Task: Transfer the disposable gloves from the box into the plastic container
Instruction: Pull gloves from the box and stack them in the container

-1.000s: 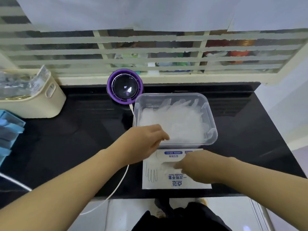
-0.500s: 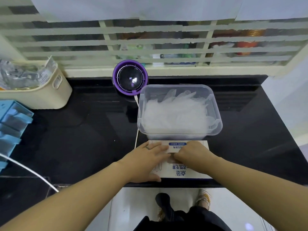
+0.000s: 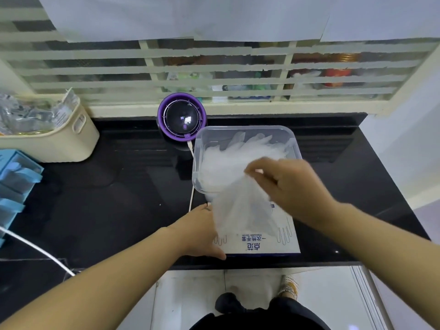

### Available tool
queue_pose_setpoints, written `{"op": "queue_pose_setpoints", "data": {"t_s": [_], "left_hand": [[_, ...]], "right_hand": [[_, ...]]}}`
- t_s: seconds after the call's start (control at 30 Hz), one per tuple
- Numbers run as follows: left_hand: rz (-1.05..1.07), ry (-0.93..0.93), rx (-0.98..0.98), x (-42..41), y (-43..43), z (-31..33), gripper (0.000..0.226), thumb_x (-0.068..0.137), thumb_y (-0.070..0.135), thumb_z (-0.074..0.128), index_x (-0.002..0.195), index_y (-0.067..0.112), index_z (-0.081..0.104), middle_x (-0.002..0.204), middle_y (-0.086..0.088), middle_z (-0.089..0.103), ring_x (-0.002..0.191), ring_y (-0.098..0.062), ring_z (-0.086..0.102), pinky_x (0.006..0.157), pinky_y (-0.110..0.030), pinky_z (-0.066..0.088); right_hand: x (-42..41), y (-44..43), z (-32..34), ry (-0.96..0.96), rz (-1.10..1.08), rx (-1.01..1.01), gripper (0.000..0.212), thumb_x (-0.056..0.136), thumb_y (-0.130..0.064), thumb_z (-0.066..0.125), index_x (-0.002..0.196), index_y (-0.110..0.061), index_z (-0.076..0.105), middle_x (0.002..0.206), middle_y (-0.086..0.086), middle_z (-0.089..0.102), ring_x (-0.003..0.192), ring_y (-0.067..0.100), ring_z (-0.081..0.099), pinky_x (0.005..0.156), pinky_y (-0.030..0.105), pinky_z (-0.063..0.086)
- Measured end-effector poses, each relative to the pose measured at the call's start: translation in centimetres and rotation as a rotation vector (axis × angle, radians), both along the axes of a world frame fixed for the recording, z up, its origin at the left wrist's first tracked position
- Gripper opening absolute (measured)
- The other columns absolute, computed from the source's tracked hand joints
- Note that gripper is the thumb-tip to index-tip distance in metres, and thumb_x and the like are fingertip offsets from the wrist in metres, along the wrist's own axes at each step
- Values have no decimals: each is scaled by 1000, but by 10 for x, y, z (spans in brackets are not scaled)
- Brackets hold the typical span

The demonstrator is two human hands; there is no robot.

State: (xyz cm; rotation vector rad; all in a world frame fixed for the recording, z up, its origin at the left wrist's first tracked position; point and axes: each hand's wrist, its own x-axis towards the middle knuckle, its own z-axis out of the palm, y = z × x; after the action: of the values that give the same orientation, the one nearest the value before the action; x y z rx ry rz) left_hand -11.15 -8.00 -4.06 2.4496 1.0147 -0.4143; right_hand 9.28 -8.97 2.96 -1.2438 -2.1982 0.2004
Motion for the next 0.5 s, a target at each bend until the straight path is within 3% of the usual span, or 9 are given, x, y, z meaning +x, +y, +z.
{"op": "queue_pose_setpoints", "data": {"t_s": [0.07,0.13,0.2,0.27,0.33,0.43,0.5], "left_hand": [[89,-81,-139,1,3,14,85,80,49,72,149,29,28,147,10,36,134,-12,35,102,-17,27],[202,-207,-282,-2,12,33,83,79,45,74,148,34,30,145,20,41,129,3,39,101,-12,28],[292,-333,-518,-10,25,59,78,80,41,75,146,35,34,135,28,50,119,12,46,98,-9,34],[364,-482,-695,-19,36,82,71,75,41,75,137,37,41,131,24,56,118,6,54,98,-17,44],[484,-672,-813,-24,42,97,65,69,42,76,129,30,51,128,12,62,116,-8,61,98,-29,50],[717,-951,-919,-26,53,102,89,49,56,87,125,22,56,125,-6,65,115,-24,62,96,-39,52],[803,-1060,-865,-22,62,105,71,66,57,72,127,24,54,128,-7,63,121,-25,58,104,-44,45]], "right_hand": [[8,10,25,14,-34,36,28,94,-30,48,100,-13,70,55,-16,55,43,0,47,46,21,45],[15,15,45,-8,-35,51,30,93,-33,46,101,-16,70,60,-18,55,49,-8,43,50,14,39],[20,18,58,-49,-12,65,36,92,-38,42,101,-19,71,67,-10,65,51,-1,49,54,16,43],[24,21,68,-100,11,116,37,91,-38,42,99,-18,73,72,-5,70,56,8,57,57,22,47],[25,26,73,-171,41,204,35,91,-34,44,96,-17,74,69,-4,70,53,8,51,56,21,41],[26,33,74,-267,100,266,33,92,-30,44,93,-17,74,61,-3,67,45,18,50,48,26,44],[28,41,73,-318,130,296,33,92,-28,44,90,-16,74,56,-1,64,42,23,47,45,29,45]]}}
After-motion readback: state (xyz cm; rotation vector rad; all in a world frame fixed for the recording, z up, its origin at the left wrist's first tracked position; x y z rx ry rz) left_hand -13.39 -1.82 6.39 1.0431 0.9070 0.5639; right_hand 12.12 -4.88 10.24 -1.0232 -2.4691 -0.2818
